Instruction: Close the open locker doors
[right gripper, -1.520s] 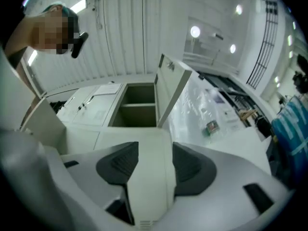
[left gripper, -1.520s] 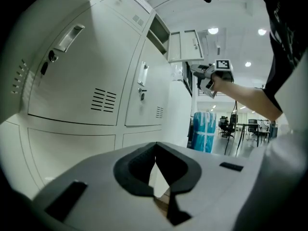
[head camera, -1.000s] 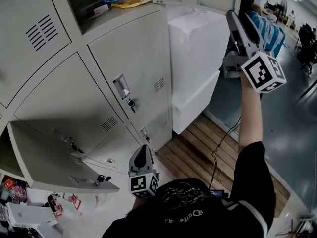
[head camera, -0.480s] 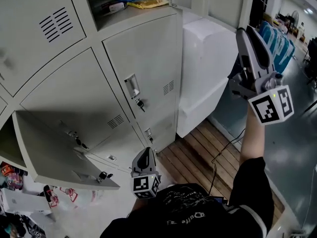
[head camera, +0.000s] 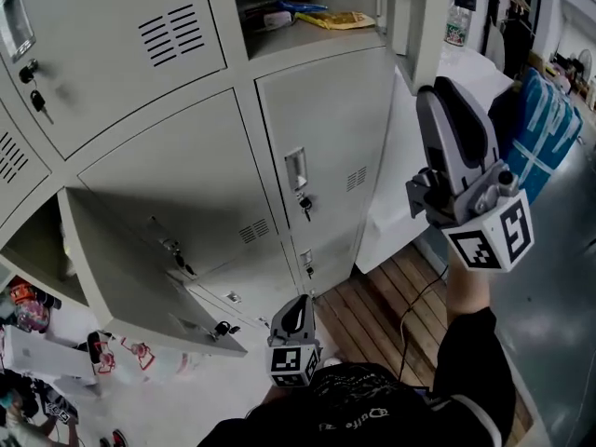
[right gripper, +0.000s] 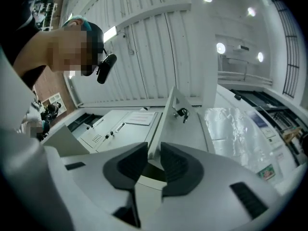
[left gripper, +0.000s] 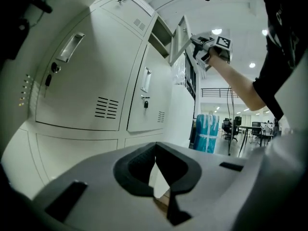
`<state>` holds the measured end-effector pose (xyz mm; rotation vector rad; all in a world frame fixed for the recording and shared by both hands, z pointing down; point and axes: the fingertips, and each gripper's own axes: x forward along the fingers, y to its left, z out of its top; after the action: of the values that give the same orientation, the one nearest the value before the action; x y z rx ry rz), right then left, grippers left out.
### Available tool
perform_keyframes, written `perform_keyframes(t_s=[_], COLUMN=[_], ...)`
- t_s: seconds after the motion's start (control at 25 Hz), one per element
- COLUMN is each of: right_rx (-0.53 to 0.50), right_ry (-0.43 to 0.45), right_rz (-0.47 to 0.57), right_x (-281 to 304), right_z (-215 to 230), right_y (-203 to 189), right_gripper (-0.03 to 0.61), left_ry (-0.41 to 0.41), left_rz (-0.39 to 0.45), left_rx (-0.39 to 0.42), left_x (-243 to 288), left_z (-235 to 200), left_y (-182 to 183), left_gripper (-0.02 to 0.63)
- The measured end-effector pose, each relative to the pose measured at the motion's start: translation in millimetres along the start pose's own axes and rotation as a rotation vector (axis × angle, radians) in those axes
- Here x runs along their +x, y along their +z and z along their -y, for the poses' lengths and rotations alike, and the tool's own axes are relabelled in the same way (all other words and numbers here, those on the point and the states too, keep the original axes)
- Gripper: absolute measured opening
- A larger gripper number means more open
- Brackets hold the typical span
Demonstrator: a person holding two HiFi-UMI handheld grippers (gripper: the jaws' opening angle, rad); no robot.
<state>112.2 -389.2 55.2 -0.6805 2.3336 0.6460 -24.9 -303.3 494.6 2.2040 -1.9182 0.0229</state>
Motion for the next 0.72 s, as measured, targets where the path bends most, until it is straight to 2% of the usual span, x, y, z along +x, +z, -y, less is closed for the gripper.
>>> perform_keyframes(t_s=[0.2, 0.48, 0.6, 0.72], right_rx=[0.07, 0.052, 0.047, 0.063], right_ry=[0.106, 0.179, 0.176, 0.115], right_rz=[-0.045, -0.143, -0.188, -0.24], right_x=[39, 97, 119, 137], right_z=[-32, -58, -56, -42], right_y=[-30, -79, -98, -117], right_gripper=[0.074, 0.06, 0.042, 0.038], left_ry=[0.012, 0.093, 0.12, 0.144], left_rz=[0.009, 0.03, 0.032, 0.044], left_rx=[-0.004, -0.004, 0.003, -0.004], left_x=[-11, -19, -21, -23], left_z=[-10, -37, -46, -53], left_y=[-2, 1, 0, 2], left_gripper=[0.008, 0.008, 0.008, 0.008])
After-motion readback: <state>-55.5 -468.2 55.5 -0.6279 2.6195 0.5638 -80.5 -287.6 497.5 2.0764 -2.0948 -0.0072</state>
